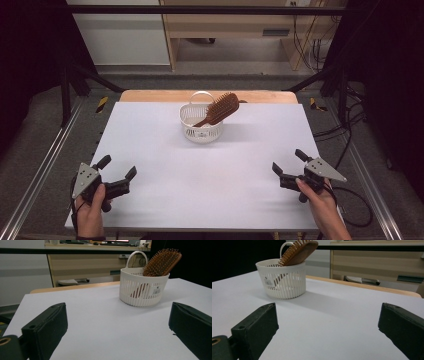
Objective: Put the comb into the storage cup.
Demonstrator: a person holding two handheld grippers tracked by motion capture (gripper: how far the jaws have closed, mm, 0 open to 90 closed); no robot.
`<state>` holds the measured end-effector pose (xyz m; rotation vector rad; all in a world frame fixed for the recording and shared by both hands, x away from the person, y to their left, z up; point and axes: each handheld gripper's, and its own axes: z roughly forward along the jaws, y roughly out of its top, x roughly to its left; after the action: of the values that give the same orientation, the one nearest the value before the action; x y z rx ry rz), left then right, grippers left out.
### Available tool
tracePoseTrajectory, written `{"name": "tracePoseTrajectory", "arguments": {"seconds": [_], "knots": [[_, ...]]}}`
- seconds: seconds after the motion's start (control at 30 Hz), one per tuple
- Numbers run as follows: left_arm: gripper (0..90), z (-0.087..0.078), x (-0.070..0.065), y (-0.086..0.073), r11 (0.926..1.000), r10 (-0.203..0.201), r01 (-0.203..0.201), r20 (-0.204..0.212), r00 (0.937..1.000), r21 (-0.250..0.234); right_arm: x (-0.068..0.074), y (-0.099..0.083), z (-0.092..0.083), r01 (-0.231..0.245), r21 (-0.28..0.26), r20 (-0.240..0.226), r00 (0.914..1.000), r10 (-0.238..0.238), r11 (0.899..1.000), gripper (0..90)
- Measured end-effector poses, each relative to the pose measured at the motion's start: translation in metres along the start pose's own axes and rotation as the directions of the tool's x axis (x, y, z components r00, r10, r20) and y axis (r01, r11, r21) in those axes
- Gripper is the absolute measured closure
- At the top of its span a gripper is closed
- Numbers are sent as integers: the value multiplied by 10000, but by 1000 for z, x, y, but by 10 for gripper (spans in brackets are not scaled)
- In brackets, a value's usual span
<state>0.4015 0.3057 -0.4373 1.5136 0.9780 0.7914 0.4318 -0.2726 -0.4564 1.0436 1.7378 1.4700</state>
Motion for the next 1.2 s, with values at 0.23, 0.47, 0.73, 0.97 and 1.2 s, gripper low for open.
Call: {"name": "tracePoseTrajectory", "arguments": {"seconds": [0.23, 0.47, 0.73, 0.97, 1.2], "knots": [[23, 2, -5, 1, 9999, 101, -100, 527, 9986, -19, 3, 0, 3, 134, 109, -102, 9999, -133, 9999, 26], [22, 3, -6, 1, 9999, 122, -122, 547, 9984, -8, 7, 0, 7, 148, 162, -276, 9995, -144, 9998, 25], [22, 2, -6, 2, 9998, 168, -164, 655, 9977, -75, 13, 2, 17, 211, 313, -439, 9988, -197, 9993, 25], [22, 3, -6, 2, 9998, 189, -185, 663, 9976, -72, 17, 8, 26, 132, 275, -600, 9981, -115, 9995, 32], [21, 3, -5, 2, 9998, 178, -173, 658, 9977, -90, 19, 18, 40, -81, 123, -711, 9974, 89, 9999, 40]]}}
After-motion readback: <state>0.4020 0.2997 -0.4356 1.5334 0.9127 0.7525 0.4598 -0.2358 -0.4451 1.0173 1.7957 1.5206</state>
